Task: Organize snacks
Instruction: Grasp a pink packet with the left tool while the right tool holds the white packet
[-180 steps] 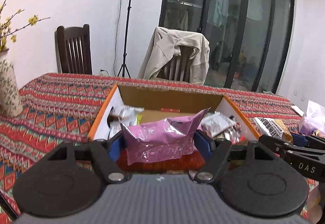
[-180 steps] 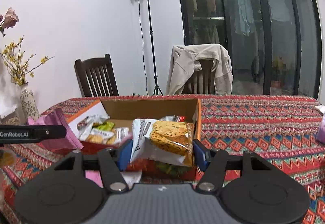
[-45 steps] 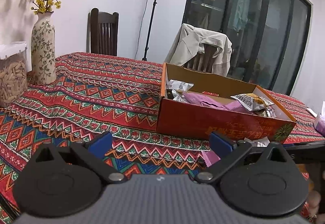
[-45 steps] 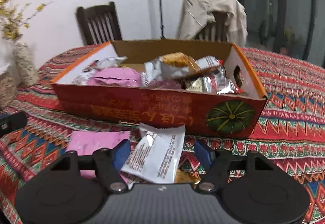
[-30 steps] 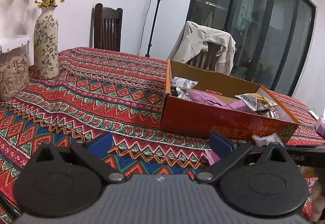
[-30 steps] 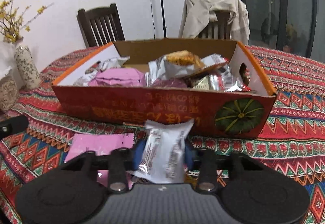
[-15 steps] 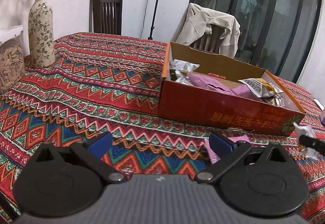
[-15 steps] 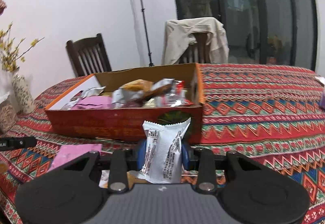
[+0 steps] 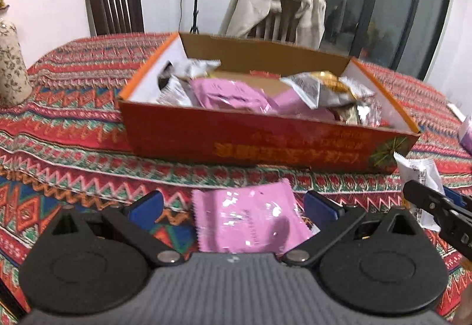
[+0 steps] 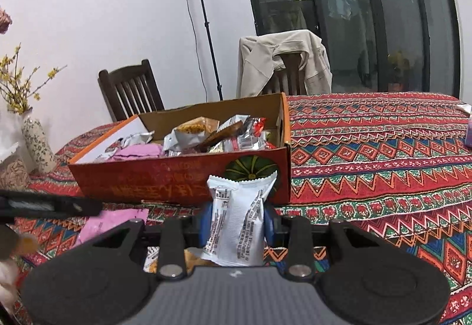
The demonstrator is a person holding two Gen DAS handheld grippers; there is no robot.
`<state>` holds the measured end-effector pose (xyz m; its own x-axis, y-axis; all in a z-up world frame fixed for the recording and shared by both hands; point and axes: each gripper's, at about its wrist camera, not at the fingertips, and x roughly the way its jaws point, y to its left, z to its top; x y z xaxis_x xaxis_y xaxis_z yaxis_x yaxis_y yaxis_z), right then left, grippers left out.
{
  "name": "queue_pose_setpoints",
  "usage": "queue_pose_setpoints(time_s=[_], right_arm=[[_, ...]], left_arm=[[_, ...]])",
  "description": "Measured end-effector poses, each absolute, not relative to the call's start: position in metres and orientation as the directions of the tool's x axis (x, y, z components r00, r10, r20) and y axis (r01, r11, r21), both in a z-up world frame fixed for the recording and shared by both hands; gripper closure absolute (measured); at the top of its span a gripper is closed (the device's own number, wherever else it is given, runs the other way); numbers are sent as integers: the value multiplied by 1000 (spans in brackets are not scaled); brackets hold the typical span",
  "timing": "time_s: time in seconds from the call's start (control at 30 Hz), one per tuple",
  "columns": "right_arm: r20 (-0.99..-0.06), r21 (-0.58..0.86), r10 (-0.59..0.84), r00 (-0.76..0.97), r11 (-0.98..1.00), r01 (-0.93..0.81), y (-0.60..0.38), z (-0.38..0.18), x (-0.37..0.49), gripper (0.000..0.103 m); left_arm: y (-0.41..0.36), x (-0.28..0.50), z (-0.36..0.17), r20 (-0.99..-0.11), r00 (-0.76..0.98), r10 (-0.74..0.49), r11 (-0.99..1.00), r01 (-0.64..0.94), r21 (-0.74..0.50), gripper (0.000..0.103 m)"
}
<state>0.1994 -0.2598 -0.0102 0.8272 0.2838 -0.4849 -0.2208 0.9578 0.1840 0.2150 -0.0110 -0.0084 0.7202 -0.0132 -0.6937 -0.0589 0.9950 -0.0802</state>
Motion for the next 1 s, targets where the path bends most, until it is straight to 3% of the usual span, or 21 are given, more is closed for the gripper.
queue_pose_setpoints(time_s=[0.3, 0.67, 0.9, 1.0], right_arm=[[-486, 179, 295, 823, 955, -237, -257, -10, 196, 68], [-495, 173, 294, 818, 955, -240, -256, -12, 195, 68], [-494, 168, 290, 820, 957, -237, -255, -12, 195, 68], [-493, 164, 290, 820, 957, -239, -255, -12, 195, 68]], left_arm=[[-31, 227, -28, -709, 700, 87, 994, -105, 18, 0], [-33, 227, -39, -720, 691, 65, 997, -82, 12, 0], [-37, 220, -35, -704, 709, 28, 999, -38, 2, 24], [-37, 216, -34, -699, 715, 20, 1000, -31, -3, 27]])
